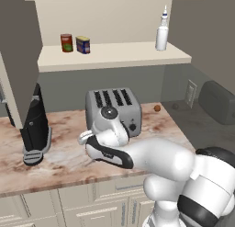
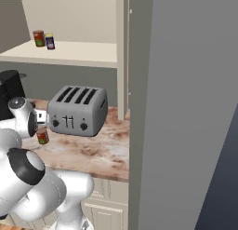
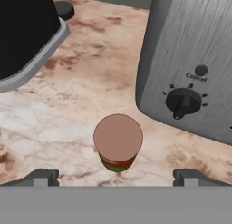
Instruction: Pick the cans from the counter and place them in their designated side in the cabinet.
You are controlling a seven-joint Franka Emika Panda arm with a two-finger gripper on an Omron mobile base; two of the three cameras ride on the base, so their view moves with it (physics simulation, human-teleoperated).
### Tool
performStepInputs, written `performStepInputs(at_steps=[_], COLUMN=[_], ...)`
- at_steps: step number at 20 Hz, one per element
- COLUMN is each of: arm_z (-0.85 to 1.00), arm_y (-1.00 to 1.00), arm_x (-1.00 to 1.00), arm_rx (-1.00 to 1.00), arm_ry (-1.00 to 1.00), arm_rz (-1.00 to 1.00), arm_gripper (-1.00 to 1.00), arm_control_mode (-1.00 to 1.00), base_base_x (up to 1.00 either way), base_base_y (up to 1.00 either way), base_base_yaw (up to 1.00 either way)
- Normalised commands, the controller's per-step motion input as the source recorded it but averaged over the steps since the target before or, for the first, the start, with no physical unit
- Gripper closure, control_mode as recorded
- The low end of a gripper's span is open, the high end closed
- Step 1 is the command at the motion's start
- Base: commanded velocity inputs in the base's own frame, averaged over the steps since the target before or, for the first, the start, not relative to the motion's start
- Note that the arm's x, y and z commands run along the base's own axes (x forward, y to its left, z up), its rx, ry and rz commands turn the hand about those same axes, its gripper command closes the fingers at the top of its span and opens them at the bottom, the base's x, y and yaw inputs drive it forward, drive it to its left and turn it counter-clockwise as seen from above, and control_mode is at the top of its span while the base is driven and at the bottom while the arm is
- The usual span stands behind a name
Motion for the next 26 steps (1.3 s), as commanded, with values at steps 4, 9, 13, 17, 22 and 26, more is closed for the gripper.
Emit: performStepInputs(at_steps=[4,9,13,17,22,26], arm_z=[-0.24,-0.21,-0.15,-0.1,-0.04,-0.08], arm_y=[0.0,0.0,0.0,0.03,0.03,0.07], arm_x=[0.0,0.02,0.11,0.19,0.25,0.19], arm_rx=[0.0,0.0,0.0,0.0,0.0,0.0], arm_ry=[0.0,0.0,0.0,0.0,0.0,0.0], arm_rz=[0.0,0.0,0.0,0.0,0.0,0.0], arm_gripper=[-1.0,-1.0,-1.0,-1.0,-1.0,-1.0], arm_control_mode=[-1.0,-1.0,-1.0,-1.0,-1.0,-1.0], base_base_x=[0.0,0.0,0.0,0.0,0.0,0.0], base_base_y=[0.0,0.0,0.0,0.0,0.0,0.0], base_base_yaw=[0.0,0.0,0.0,0.0,0.0,0.0])
